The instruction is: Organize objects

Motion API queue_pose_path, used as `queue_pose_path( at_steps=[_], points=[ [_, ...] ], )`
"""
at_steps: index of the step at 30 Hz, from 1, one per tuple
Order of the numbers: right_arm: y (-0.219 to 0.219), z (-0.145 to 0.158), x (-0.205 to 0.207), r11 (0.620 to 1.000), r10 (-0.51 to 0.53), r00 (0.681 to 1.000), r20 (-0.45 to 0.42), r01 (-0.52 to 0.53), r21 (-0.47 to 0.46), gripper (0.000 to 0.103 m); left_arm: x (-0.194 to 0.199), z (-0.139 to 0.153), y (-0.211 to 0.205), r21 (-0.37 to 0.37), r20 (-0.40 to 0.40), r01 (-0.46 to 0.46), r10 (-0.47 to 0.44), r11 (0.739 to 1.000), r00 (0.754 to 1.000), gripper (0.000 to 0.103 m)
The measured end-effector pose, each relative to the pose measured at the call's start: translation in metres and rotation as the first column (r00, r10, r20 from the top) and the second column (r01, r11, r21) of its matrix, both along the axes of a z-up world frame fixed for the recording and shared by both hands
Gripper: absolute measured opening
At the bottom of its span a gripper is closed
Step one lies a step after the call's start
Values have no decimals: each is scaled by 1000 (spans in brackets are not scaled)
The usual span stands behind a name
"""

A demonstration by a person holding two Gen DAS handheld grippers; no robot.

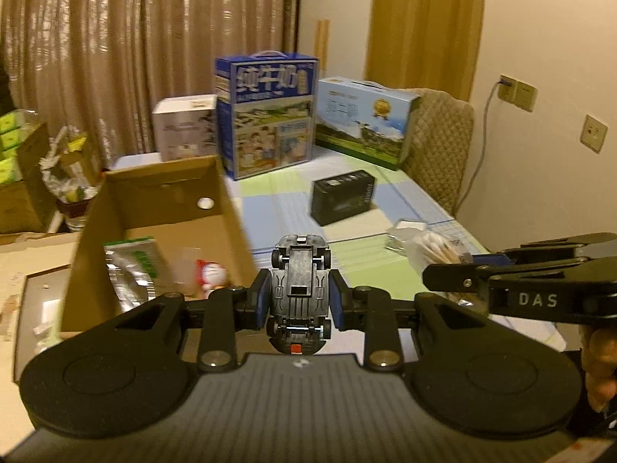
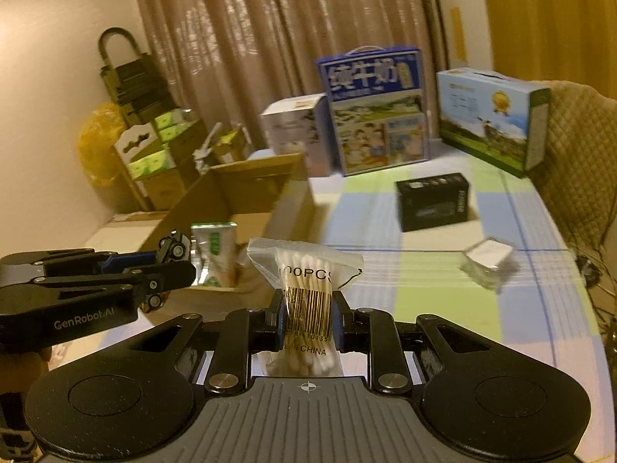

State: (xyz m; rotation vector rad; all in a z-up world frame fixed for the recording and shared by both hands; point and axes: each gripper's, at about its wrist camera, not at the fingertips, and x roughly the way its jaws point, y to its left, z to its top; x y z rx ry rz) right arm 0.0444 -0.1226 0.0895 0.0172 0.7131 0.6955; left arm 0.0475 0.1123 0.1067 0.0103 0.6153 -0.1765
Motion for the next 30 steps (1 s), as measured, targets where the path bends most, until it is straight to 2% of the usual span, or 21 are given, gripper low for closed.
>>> queue_pose_path(
  at_steps=[16,24,30],
  points=[
    [66,7,-10,992,125,992,8,-125,-20,20,-23,12,76,2,3,-111,111,994,994,26],
    [96,11,10,985,169,986,2,-169,-28,20,-4,22,116,20,-1,-148,148,989,989,26],
    [113,16,34,985,174,985,-23,-174,-12,20,20,25,127,38,-14,-137,138,990,990,26]
  ],
)
